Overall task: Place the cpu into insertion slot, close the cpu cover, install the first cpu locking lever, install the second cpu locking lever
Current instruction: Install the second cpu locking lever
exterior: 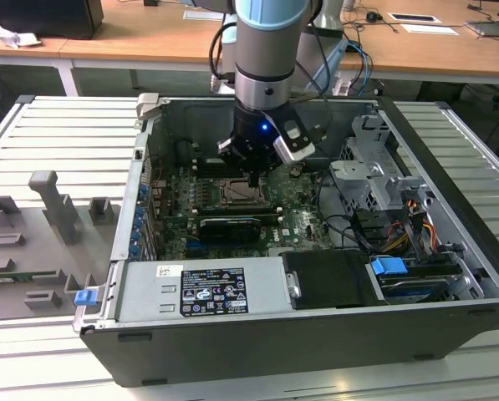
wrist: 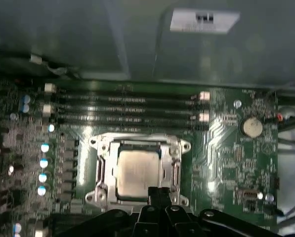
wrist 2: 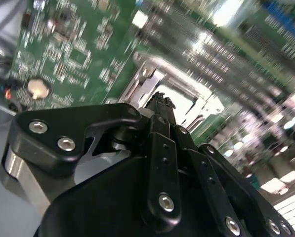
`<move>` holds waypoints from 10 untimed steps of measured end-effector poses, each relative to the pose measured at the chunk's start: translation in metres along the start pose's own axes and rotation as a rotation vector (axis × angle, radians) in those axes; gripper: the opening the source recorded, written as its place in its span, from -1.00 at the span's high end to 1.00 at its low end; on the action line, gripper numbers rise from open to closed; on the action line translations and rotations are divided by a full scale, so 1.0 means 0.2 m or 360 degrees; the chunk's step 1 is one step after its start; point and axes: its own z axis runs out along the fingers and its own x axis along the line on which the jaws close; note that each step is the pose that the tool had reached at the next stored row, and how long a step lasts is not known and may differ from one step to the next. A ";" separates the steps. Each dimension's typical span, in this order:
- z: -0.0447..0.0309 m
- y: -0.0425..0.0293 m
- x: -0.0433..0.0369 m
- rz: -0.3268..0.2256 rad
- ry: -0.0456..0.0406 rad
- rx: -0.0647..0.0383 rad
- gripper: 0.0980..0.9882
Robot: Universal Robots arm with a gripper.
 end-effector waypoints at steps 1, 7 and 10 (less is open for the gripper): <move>0.000 -0.022 0.001 0.0000 0.0000 0.0000 0.98; -0.002 -0.113 0.036 -0.0002 -0.0002 -0.0041 0.98; -0.003 -0.125 0.085 -0.0007 -0.0002 -0.0059 0.98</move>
